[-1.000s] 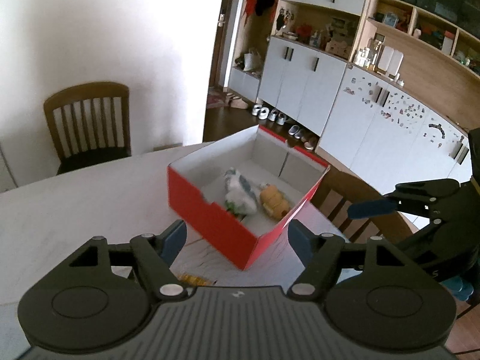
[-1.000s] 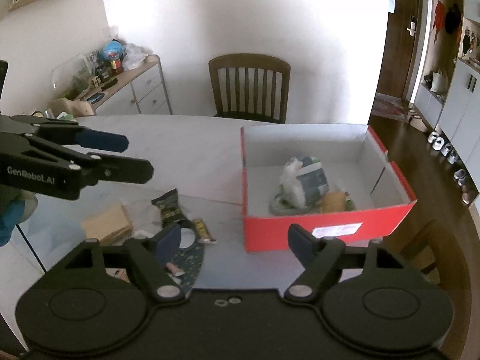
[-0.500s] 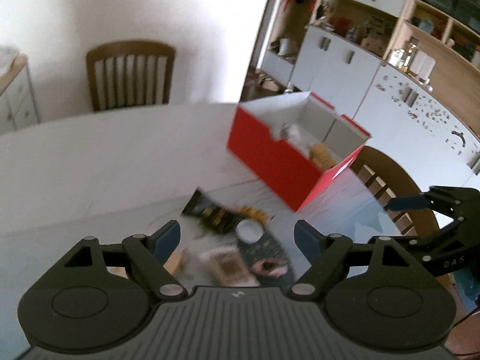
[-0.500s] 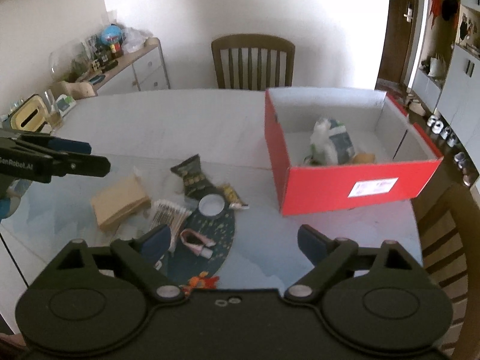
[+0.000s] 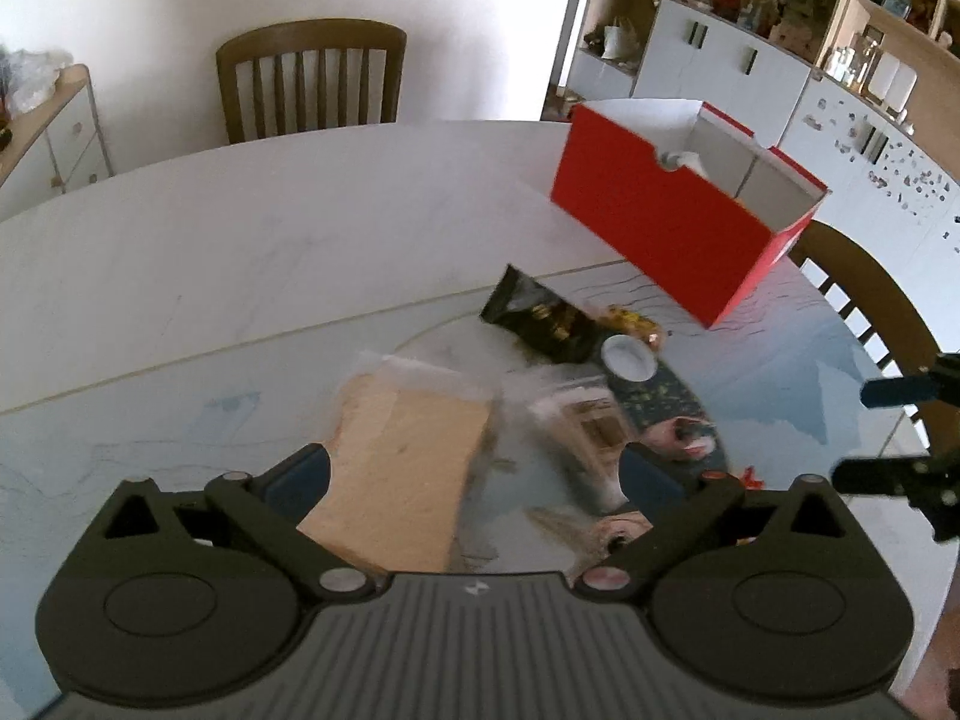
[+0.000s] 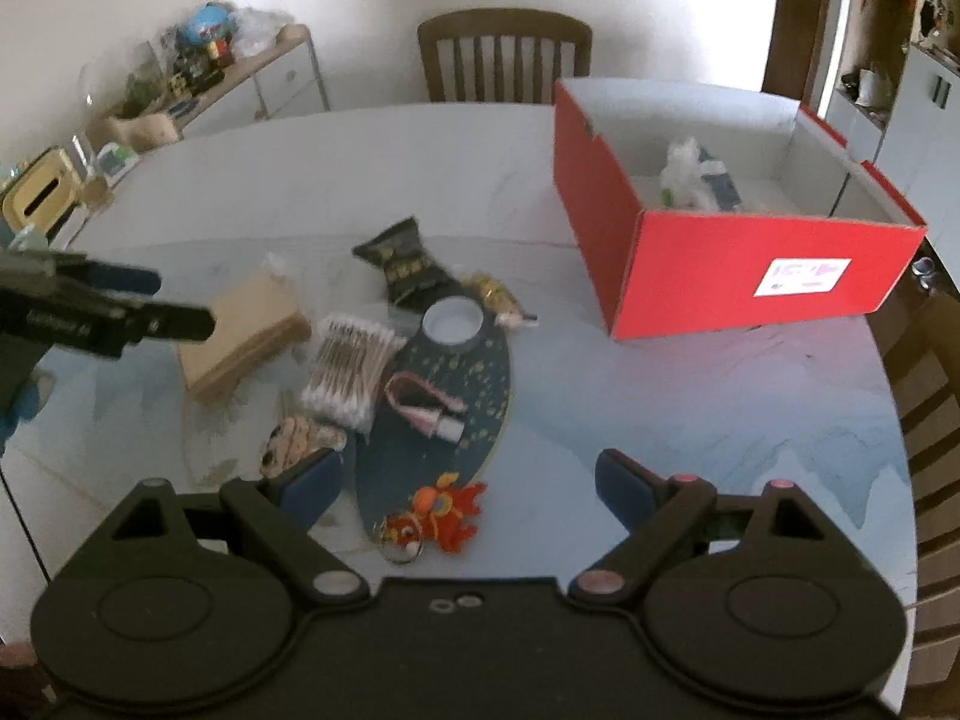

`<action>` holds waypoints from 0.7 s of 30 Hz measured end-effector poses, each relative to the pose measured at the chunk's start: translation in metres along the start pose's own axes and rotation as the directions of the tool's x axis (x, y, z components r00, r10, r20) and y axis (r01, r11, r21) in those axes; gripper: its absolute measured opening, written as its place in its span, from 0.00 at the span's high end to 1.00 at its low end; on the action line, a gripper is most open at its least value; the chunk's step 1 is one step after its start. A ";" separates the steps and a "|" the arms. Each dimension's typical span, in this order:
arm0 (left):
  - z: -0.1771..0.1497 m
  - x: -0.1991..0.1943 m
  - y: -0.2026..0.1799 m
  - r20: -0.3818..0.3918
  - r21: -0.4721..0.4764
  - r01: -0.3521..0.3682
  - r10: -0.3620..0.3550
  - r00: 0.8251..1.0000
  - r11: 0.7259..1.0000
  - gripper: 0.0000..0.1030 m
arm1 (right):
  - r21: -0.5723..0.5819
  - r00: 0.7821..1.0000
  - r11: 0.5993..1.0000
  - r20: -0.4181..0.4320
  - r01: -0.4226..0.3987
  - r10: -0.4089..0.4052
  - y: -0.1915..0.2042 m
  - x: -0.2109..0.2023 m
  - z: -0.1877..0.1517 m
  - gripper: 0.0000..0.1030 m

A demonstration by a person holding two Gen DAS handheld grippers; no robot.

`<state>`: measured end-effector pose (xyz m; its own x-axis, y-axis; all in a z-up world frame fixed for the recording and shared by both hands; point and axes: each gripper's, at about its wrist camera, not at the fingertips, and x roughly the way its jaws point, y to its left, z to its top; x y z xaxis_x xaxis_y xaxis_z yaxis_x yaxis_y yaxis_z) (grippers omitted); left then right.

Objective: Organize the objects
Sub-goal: 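Withdraw both tools from the box back toward the remaining items, then grasp the bagged bread with the left tool while the right tool grasps the orange plush keychain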

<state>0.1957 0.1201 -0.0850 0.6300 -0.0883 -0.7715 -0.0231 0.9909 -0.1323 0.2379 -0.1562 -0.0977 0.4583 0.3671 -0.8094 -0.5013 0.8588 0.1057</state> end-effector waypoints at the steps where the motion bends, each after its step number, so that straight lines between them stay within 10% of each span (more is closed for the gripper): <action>1: -0.001 0.004 0.004 -0.004 0.005 -0.005 0.005 1.000 1.000 0.00 | -0.006 1.000 1.000 -0.006 -0.003 0.003 0.002 0.002 -0.002 0.11; 21: -0.006 0.071 0.027 -0.122 0.143 -0.026 0.044 0.992 0.989 0.00 | -0.111 0.988 0.994 -0.155 -0.012 -0.005 0.016 0.062 -0.034 0.16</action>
<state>0.2352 0.1399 -0.1472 0.5290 -0.0566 -0.8467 0.0718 0.9972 -0.0218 0.2326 -0.1318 -0.1657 0.3415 0.3026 -0.8898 -0.5854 0.8092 0.0505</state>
